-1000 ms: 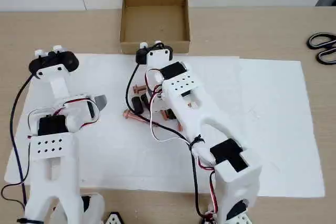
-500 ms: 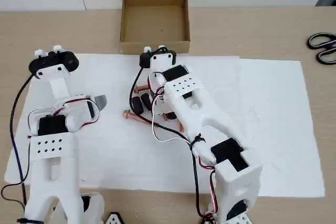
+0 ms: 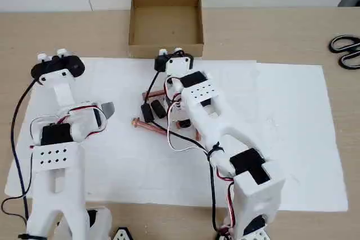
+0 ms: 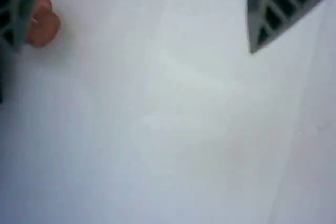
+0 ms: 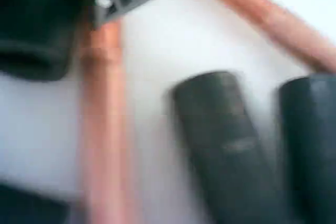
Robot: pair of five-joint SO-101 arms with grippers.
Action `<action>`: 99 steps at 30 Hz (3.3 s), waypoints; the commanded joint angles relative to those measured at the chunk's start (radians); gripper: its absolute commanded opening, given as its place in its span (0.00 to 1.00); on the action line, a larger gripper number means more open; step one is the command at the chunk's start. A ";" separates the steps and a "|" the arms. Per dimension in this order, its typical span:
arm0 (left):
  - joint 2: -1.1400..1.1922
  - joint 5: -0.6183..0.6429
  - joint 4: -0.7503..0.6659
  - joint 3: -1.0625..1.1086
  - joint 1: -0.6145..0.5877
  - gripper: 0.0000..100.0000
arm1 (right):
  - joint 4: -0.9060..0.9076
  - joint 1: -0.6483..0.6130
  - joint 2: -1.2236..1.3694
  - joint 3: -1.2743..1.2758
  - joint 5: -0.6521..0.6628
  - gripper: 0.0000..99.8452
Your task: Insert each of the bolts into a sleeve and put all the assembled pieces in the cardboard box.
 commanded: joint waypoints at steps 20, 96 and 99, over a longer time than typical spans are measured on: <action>-0.002 0.000 -0.031 0.018 -0.003 0.26 | -0.136 0.031 -0.002 0.115 0.003 0.06; 0.002 -0.002 -0.032 0.027 0.000 0.26 | 0.038 0.295 -0.361 0.359 0.267 0.00; 0.002 -0.002 -0.032 0.027 0.000 0.26 | 0.025 0.295 -0.361 0.361 0.267 0.00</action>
